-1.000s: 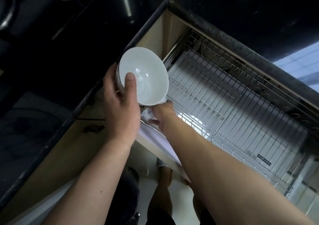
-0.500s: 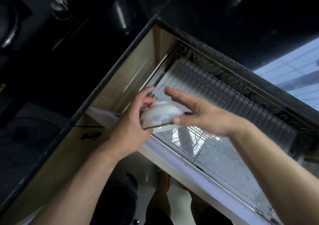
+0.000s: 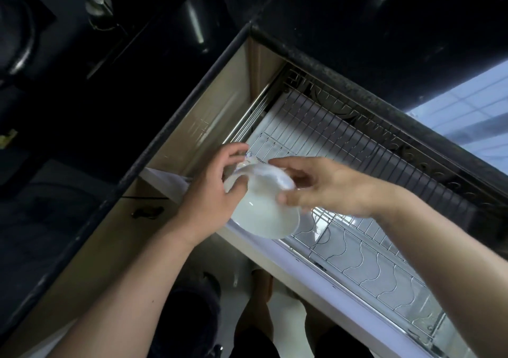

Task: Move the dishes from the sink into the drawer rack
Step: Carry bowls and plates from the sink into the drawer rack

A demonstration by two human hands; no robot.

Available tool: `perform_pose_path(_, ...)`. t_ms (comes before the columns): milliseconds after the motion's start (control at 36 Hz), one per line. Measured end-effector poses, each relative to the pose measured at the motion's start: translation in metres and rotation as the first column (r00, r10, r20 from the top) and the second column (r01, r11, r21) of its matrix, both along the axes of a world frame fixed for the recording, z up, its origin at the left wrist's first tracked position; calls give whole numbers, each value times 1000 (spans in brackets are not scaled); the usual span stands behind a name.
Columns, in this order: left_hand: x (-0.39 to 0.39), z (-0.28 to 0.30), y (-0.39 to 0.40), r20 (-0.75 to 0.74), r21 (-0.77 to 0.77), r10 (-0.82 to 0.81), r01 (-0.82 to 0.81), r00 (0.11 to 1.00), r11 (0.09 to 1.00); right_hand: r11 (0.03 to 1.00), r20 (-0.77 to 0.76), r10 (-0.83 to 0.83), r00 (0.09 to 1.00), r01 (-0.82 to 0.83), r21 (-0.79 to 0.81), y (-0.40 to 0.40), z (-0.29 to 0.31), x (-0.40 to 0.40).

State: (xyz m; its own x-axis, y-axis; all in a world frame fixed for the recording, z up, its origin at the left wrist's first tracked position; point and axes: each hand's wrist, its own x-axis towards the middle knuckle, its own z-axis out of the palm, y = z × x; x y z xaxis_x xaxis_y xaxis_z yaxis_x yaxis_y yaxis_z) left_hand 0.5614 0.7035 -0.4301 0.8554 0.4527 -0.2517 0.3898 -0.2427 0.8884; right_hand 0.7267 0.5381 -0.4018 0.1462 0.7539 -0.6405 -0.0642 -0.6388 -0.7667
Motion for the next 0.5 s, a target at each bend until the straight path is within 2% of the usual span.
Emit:
perform_pose_path(56, 2, 2, 1, -8, 33, 74, -74, 997, 997, 957, -216, -286, 934, 290, -16, -5, -3, -4)
perform_pose_path(111, 2, 0, 1, -23, 18, 94, -94, 995, 995, 838, -340, -540, 770, 528, -138, -11, -5, -7)
perform_pose_path(139, 2, -1, 1, -37, 5, 74, -74, 997, 997, 776, -357, -626, 693, 599, -199, -13, -7, -6)
perform_pose_path(194, 1, -2, 1, -42, -4, -2, 2, 999, 1000, 702, -360, -709, 607, 655, -278, -18, -12, -5)
perform_pose_path(278, -3, -5, -3, 27, 104, -190, 186, 981, 977, 665, -313, -747, 587, 669, -331, -21, -18, -5)
perform_pose_path(333, -5, -8, -5, -12, 230, -306, 301, 952, 925, 668, -276, -743, 609, 655, -354, -19, -19, -8)
perform_pose_path(417, -5, -16, -6, -46, 366, -404, 392, 914, 844, 675, -268, -734, 624, 631, -383, -14, -17, -13)
perform_pose_path(500, -5, -20, -6, -73, 444, -467, 449, 881, 776, 692, -330, -721, 610, 609, -387, -12, -17, -17)
